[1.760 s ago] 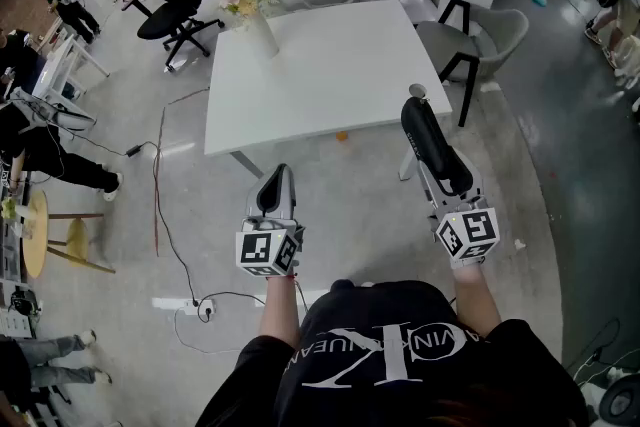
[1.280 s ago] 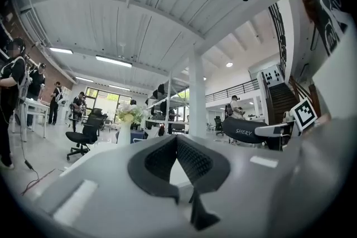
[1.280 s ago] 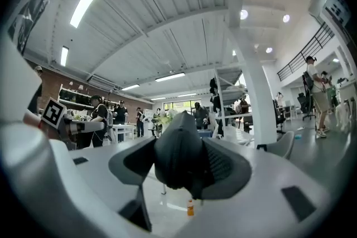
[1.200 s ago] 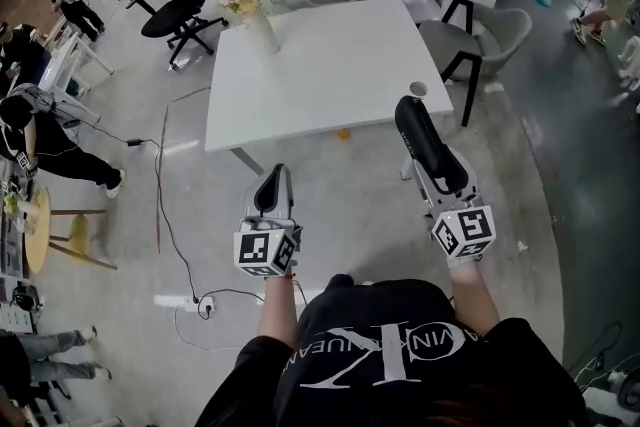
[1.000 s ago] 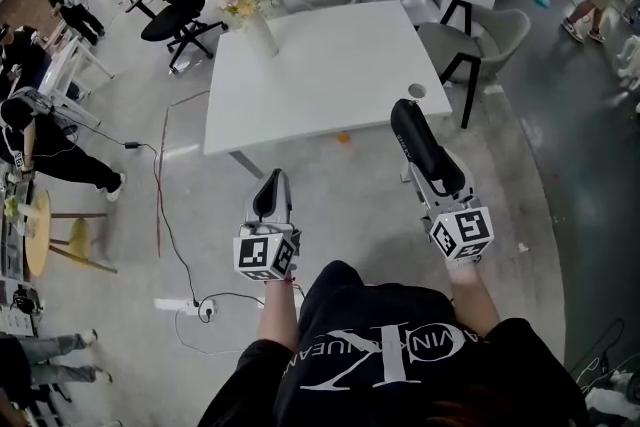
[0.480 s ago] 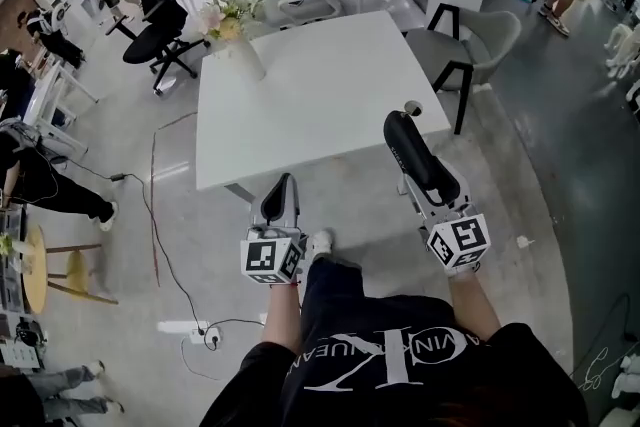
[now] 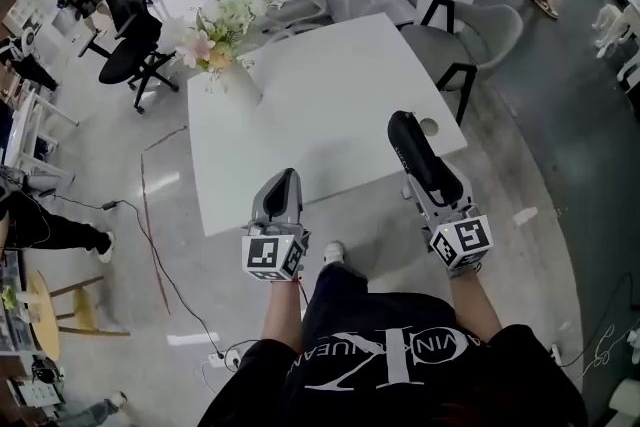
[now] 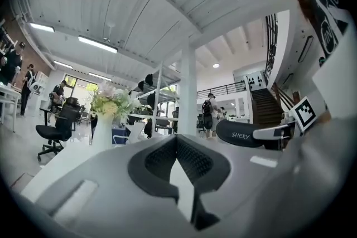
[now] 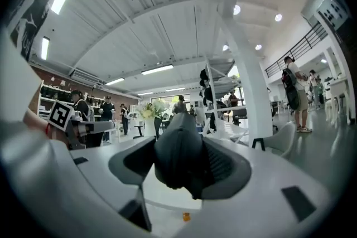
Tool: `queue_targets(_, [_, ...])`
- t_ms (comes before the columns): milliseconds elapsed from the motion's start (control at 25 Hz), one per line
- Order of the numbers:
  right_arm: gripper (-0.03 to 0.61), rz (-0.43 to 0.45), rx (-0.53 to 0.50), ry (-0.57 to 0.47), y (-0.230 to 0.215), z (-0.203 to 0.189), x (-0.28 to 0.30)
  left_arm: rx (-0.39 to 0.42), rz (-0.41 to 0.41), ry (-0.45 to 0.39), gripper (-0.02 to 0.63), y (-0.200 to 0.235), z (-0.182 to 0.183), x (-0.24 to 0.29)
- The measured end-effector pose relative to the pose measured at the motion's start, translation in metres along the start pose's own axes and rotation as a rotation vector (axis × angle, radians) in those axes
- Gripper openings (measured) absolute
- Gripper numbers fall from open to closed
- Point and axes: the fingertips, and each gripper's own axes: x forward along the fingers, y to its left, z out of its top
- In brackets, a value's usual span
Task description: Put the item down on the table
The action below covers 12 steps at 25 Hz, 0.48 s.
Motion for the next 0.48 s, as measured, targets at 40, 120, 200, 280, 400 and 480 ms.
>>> queue_targets(40, [0.258, -0.008, 0.003, 0.004, 0.001, 0.001, 0.009, -0.004, -0.009, 0.003, 0.011, 0.008, 0.000, 0.007])
queue_targets(120, [0.258, -0.024, 0.006, 0.014, 0.002, 0.002, 0.024, -0.011, -0.022, 0.012, 0.011, 0.023, 0.001, 0.020])
queue_targets(200, [0.258, -0.041, 0.010, 0.021, 0.002, 0.002, 0.037, -0.016, -0.036, 0.018, 0.011, 0.036, 0.000, 0.032])
queue_targets(280, [0.258, -0.059, 0.011, 0.022, 0.002, 0.003, 0.050, -0.019, -0.057, 0.024, 0.011, 0.047, -0.001, 0.045])
queue_targets(400, [0.258, -0.093, 0.018, 0.023, 0.000, 0.002, 0.070, -0.021, -0.094, 0.033, 0.011, 0.063, -0.004, 0.066])
queue_targets(480, [0.258, -0.120, 0.024, 0.028, -0.001, 0.001, 0.083, -0.023, -0.119, 0.035, 0.011, 0.072, -0.005, 0.080])
